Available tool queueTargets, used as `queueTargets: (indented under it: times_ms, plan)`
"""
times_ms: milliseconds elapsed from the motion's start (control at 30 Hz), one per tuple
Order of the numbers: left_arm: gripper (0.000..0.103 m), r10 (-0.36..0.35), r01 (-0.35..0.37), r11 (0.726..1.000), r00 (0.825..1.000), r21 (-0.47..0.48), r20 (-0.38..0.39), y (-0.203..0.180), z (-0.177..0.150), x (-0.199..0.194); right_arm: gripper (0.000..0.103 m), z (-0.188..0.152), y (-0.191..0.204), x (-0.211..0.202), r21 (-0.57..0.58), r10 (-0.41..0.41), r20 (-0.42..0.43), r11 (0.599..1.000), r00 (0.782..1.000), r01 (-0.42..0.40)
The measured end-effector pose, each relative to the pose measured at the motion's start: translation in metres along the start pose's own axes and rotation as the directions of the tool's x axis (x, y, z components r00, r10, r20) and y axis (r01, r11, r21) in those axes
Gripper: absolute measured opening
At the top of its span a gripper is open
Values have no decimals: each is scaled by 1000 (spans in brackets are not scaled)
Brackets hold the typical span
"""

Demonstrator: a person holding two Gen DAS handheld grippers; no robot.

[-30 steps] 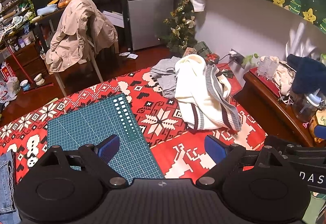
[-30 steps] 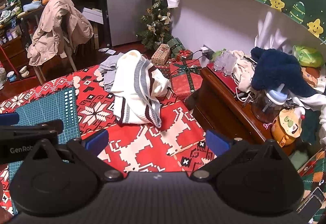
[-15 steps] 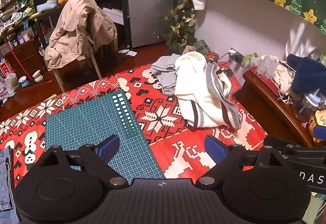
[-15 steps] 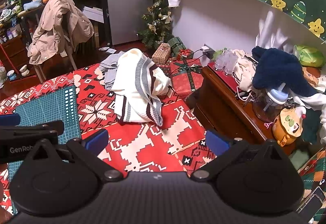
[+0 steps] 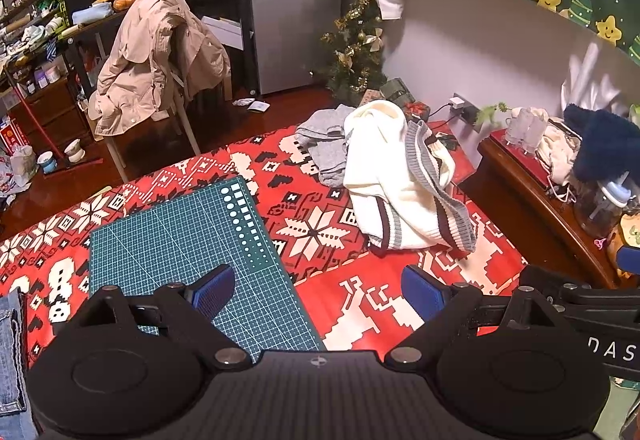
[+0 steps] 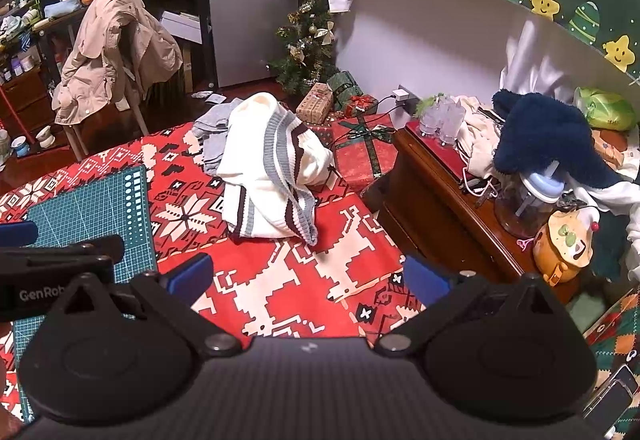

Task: Fold clothes

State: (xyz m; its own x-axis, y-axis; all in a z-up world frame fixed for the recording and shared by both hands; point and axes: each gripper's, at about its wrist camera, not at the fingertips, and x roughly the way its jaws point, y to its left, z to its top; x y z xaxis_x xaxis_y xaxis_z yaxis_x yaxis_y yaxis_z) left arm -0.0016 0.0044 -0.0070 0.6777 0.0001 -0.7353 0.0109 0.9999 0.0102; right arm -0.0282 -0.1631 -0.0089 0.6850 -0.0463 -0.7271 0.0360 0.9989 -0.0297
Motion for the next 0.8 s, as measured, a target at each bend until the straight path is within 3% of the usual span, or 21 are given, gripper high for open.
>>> queueTargets:
  times_ms: [667, 800]
  plan:
    - [90, -23, 23, 999, 1000, -43, -11, 4, -6, 9, 102, -4, 1, 5, -10, 2, 9, 1000, 1000, -1]
    - [90, -25, 24, 998, 1000, -64, -5, 7, -8, 12, 102, -7, 1, 10, -11, 33, 12, 999, 999, -33]
